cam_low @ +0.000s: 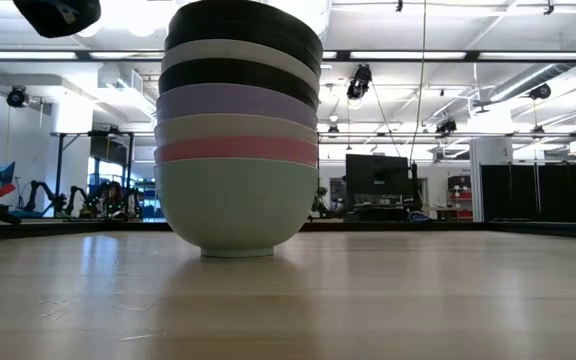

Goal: Nest bowls inside each other
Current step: Stack the blue bowl on top of the black bowl

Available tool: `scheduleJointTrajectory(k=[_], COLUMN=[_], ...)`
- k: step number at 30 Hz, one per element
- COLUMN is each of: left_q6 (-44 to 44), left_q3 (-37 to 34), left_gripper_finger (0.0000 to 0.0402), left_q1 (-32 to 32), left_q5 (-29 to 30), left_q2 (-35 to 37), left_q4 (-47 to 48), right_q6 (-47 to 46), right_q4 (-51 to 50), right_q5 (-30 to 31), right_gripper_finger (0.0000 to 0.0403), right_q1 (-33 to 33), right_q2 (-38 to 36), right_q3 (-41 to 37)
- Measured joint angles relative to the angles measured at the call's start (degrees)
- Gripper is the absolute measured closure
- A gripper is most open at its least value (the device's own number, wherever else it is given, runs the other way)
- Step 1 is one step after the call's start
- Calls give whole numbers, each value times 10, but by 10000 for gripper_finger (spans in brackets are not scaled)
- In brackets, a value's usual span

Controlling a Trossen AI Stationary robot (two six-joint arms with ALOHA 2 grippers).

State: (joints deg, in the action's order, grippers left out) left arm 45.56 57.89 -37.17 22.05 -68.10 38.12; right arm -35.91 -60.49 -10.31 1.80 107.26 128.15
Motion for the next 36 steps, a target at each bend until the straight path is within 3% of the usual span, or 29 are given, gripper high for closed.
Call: scheduleJointTrajectory(k=[2,8,26,36], left_q6=[1,7,6,6], left_q3=[0,4,0,0], left_gripper_finger=[389,389,389,389], left_q1=[-3,-24,-38,-38], left_q5=[-13,-22,-21,-23], left_q2=[2,20,45,44], left_q4=[6,41,70,69], right_q6=[4,-14,3,36], right_q4=[-64,-86,-176,-172], right_q5=[0,-35,61,46], right_gripper_finger=[394,394,394,388], right_q1=[-11,-23,-29,-29], right_q2=[46,49,62,99], right_q3=[70,6,3,4])
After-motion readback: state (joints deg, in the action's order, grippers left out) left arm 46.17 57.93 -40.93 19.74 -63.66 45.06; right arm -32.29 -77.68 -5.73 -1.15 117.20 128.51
